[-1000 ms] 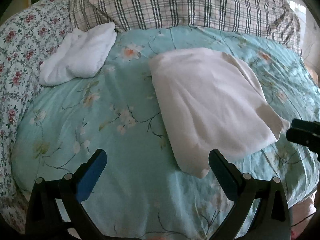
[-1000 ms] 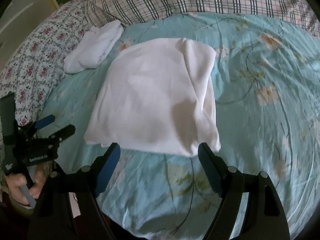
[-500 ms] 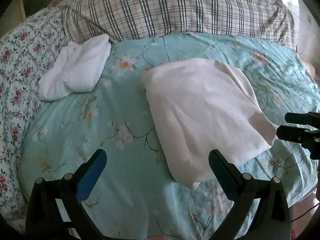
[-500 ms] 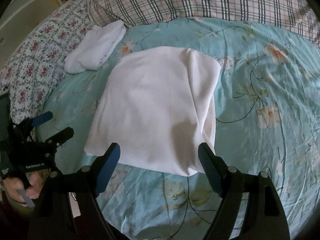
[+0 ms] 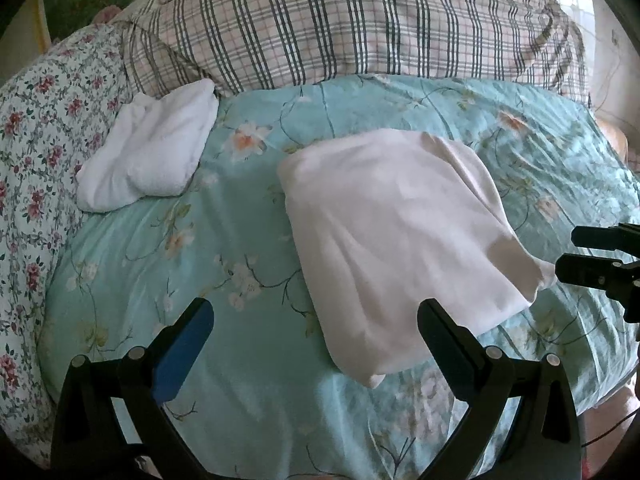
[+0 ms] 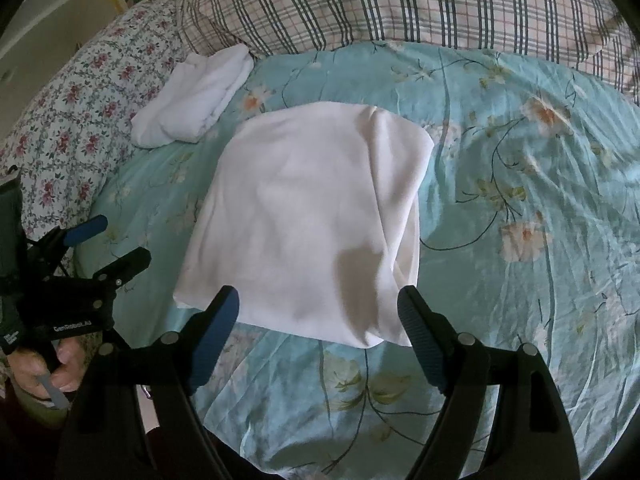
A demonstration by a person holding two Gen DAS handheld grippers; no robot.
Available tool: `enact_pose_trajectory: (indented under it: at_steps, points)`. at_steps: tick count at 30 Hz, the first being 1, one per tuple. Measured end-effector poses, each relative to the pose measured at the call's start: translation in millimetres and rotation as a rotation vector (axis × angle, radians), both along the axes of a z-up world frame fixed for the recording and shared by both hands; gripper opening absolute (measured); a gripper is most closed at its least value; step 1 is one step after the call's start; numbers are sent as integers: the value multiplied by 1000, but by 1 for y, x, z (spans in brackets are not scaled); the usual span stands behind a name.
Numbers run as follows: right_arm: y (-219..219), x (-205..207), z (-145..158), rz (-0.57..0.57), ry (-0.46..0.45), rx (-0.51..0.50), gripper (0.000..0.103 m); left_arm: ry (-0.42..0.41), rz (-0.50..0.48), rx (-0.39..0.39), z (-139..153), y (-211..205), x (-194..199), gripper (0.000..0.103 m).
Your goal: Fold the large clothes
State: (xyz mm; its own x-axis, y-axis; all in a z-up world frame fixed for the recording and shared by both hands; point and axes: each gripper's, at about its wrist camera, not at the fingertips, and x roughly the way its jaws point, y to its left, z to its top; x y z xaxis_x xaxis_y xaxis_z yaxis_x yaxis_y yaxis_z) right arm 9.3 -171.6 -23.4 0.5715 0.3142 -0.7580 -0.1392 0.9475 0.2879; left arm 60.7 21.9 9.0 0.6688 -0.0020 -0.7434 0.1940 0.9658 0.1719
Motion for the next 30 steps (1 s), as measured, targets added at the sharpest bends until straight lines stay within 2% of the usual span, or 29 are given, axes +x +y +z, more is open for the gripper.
enact_pose_trajectory:
  at_steps: [30]
  points:
    - [13, 3, -1, 11, 15, 0, 82, -4, 9, 9, 1, -4, -2, 102]
